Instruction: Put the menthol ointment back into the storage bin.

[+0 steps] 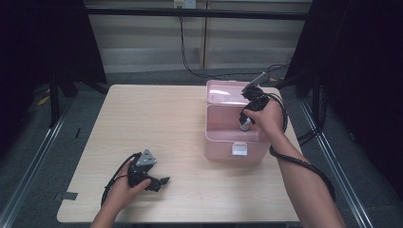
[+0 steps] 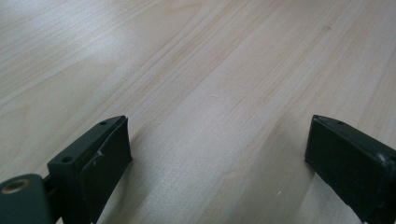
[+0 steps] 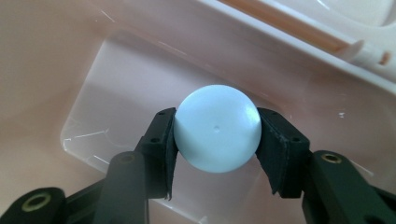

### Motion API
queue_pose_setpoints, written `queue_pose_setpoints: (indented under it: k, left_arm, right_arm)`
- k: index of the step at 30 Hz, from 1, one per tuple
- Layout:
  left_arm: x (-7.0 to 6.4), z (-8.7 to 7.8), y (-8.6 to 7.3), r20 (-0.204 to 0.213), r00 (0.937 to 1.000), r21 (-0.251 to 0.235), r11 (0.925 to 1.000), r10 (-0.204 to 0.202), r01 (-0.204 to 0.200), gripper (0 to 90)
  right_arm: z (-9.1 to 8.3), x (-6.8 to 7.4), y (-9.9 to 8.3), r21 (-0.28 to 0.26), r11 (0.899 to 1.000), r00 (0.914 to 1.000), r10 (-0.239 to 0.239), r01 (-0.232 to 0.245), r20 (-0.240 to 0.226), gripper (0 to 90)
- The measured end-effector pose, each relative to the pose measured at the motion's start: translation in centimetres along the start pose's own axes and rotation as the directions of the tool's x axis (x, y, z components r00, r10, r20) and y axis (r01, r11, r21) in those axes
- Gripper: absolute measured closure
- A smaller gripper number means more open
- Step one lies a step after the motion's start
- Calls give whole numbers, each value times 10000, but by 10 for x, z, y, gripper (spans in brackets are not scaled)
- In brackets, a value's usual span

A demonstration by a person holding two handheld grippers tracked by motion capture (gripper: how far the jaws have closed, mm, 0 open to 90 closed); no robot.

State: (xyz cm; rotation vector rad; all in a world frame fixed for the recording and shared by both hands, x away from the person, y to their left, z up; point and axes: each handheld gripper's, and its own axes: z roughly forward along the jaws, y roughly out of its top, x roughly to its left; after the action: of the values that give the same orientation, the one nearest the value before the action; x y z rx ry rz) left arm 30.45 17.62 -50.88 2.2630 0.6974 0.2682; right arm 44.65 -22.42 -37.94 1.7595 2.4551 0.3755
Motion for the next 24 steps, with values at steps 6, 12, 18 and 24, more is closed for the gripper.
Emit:
queue_pose_setpoints:
  k: [6,12,18,24]
  left_arm:
    - [0,0,0,5,10000,2,10000,4,-4,63]
    - [0,0,0,7,10000,-1,10000,0,0,63]
    - [0,0,0,6,10000,1,10000,2,-2,64]
    - [0,0,0,4,10000,0,10000,-2,2,64]
  right_arm:
    - [9,1,1,131,9999,9999,91,-89,-88,505]
    - [17,0,2,162,9996,9997,234,-232,-96,505]
    - [26,0,1,216,9993,9995,296,-294,-61,504]
    - [30,1,1,217,9993,9995,314,-314,-15,504]
